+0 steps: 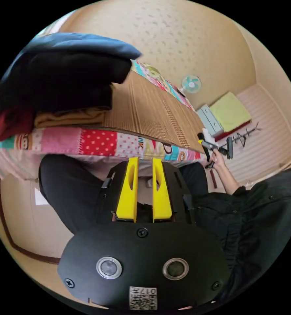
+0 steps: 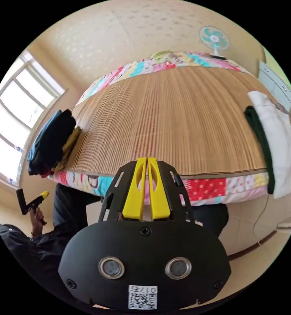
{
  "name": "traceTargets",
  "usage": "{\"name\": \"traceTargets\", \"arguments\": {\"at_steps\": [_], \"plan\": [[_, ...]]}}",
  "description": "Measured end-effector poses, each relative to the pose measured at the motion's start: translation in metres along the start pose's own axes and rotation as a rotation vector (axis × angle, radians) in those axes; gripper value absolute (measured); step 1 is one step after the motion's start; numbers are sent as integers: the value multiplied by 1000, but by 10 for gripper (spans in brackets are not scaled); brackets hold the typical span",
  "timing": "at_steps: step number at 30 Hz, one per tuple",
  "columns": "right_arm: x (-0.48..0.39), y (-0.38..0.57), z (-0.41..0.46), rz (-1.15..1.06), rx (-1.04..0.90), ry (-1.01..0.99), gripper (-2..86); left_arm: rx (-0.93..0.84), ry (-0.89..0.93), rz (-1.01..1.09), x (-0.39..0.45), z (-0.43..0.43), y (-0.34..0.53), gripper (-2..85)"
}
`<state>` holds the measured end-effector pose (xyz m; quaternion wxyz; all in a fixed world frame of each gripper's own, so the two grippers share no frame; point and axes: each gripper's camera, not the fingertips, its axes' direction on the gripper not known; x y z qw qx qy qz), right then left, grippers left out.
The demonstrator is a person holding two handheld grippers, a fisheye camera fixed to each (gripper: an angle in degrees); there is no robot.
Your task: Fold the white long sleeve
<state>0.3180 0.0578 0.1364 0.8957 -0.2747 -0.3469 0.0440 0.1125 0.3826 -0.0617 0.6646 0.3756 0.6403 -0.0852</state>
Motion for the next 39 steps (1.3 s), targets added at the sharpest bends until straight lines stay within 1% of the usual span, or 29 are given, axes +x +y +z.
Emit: {"name": "traceTargets", "arguments": {"at_steps": [1,2,4,6,7,9,11,13,15,17,18,20,21,22,23,24,25,26,27,28,29,30,31,32,34,35,37,38,39], "plan": [[25,-2,-29,106,96,65,11,-17,39,80,40,25,-15,61],[36,-1,-42,152,139,93,12,-17,77,106,56,35,-21,57],[76,11,-81,294,274,205,21,3,289,164,102,70,-40,51],[103,21,-93,369,301,284,31,14,395,166,125,91,-50,51],[120,26,-93,413,282,338,38,17,422,162,137,102,-54,50],[147,36,-90,490,246,407,52,15,424,161,153,116,-55,51],[172,46,-82,544,222,421,54,4,408,160,162,126,-50,52],[200,52,-60,610,151,316,39,-18,388,138,162,137,-40,52],[197,49,-64,630,177,280,28,-25,416,111,153,143,-31,51],[179,38,-76,599,192,278,18,-3,446,87,143,144,-21,47],[160,33,-89,529,256,217,14,15,443,62,137,143,-15,40],[131,27,-113,397,383,9,10,36,435,23,130,145,-9,10],[110,21,-125,324,427,-142,8,46,442,7,127,147,-9,2],[76,16,-136,121,487,-340,6,50,450,2,128,150,-11,-4],[55,16,-142,0,524,-464,6,50,451,2,129,152,-12,-5],[11,15,-148,-205,544,-612,6,46,447,6,132,155,-17,-7],[-38,13,-146,-341,474,-582,6,43,439,13,136,158,-22,-8],[-60,13,-141,-384,428,-523,7,43,435,16,138,160,-24,-9],[-95,15,-127,-405,349,-391,8,44,433,17,141,162,-28,-9],[-111,18,-108,-378,286,-285,10,47,439,13,142,163,-33,-8],[-114,19,-100,-353,260,-240,12,49,443,11,143,163,-34,-8],[-108,22,-85,-273,233,-169,16,57,449,8,143,162,-36,-7],[-90,26,-76,-140,227,-120,24,65,444,8,142,159,-37,-4],[-77,29,-74,-68,231,-107,29,69,436,10,142,157,-37,-2],[-21,43,-83,163,307,-19,67,119,417,37,139,142,-33,20],[-8,47,-88,207,334,22,70,132,414,40,137,138,-32,28],[45,62,-100,377,393,262,82,159,395,27,126,130,-34,48],[58,64,-99,406,386,317,85,162,391,21,123,129,-37,50],[81,66,-88,415,329,404,85,162,388,11,117,130,-43,51]]}}
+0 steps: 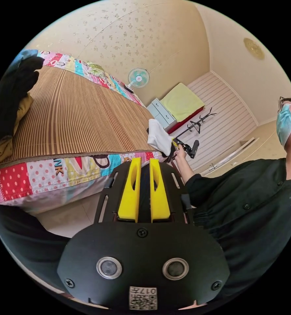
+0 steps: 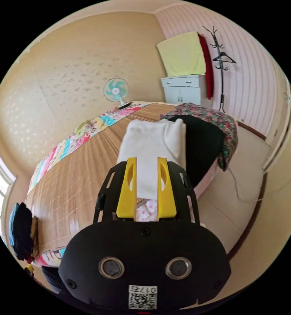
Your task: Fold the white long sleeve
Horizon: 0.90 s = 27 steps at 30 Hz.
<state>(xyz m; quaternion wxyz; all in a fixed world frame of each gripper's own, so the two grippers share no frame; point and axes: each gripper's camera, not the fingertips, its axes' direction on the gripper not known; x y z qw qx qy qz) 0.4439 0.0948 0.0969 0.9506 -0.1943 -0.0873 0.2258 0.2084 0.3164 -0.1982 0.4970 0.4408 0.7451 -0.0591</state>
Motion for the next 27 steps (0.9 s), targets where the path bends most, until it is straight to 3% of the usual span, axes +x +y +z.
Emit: {"name": "traceTargets", "arguments": {"at_steps": [1,3,5,8,10,12,16,22,27], "plan": [[15,-2,28,-17,-129,36,83,2,3,-13,-6,0,-8,52],[31,-1,52,-7,-227,-86,71,6,20,-32,-14,2,-24,58],[35,-1,37,6,-164,-198,55,9,36,-46,-18,3,-42,69],[13,-9,-23,-100,34,-519,38,24,27,-47,-14,5,-70,77],[-19,-16,-47,-219,43,-788,35,11,46,-34,-10,11,-93,77],[-53,-9,-52,-354,15,-856,35,-9,63,-32,-9,17,-111,78],[-125,43,-36,-562,-162,-983,34,-40,98,-32,-11,22,-145,78],[-172,163,23,-504,-579,-1181,34,-32,165,-181,-65,-3,-182,80],[-187,198,24,-637,-717,-1264,35,-66,78,-272,-123,-48,-234,120]]}}
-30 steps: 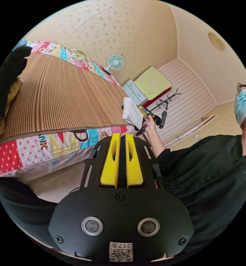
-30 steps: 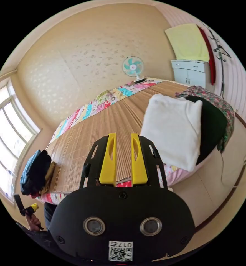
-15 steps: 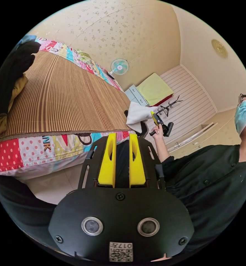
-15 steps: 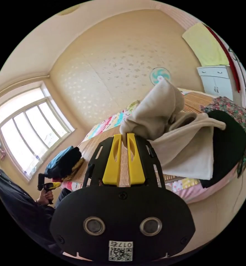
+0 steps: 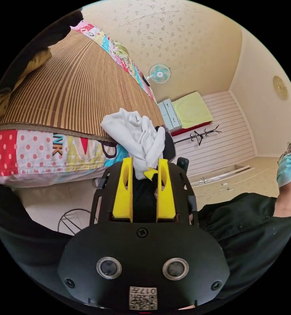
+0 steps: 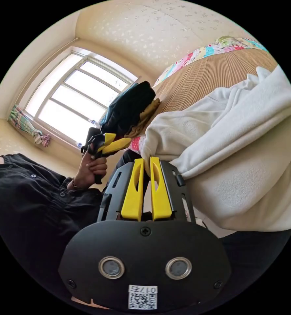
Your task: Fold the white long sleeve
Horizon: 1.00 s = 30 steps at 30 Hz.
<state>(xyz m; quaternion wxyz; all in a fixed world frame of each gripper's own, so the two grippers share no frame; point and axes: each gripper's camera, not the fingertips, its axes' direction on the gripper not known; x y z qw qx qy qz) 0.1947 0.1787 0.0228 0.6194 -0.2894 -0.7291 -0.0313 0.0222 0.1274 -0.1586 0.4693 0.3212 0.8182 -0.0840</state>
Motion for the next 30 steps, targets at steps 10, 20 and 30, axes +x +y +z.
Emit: {"name": "traceTargets", "arguments": {"at_steps": [10,20,30], "plan": [[-16,-4,-21,-242,-115,-136,31,45,223,-384,-152,-158,-69,226],[-16,-15,-15,-363,-176,-203,25,-54,799,-275,-173,-237,-56,86],[-49,-33,-85,-574,26,-633,12,-68,1298,653,19,-479,-23,59]]}}
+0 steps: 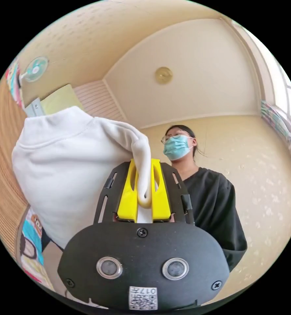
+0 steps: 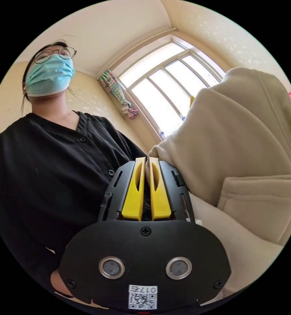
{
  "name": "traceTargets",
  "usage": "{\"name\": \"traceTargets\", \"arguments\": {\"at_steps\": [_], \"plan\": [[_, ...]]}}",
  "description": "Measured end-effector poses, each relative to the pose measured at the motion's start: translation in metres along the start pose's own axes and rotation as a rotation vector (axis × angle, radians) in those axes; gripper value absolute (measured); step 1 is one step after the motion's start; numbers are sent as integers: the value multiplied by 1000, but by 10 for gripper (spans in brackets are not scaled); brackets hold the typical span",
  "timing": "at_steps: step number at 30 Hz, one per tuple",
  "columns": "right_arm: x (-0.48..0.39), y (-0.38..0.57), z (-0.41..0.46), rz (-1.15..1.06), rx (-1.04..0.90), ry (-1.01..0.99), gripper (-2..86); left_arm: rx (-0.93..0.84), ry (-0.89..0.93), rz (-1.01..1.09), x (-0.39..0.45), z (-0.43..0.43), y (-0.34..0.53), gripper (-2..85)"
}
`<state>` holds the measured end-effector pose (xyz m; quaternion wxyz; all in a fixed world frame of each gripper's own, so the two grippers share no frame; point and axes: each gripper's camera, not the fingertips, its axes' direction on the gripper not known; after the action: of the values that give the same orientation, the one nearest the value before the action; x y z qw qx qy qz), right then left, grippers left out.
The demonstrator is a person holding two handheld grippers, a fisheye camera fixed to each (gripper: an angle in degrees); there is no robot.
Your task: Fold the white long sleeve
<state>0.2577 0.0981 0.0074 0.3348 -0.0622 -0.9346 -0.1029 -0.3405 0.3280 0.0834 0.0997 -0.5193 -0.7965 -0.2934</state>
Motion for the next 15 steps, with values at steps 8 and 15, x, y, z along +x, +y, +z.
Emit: {"name": "traceTargets", "arguments": {"at_steps": [8,15], "plan": [[-52,3,-83,-94,38,299,30,-212,253,341,209,63,-51,55],[-24,42,-138,137,67,708,131,-21,461,440,268,43,7,55]]}}
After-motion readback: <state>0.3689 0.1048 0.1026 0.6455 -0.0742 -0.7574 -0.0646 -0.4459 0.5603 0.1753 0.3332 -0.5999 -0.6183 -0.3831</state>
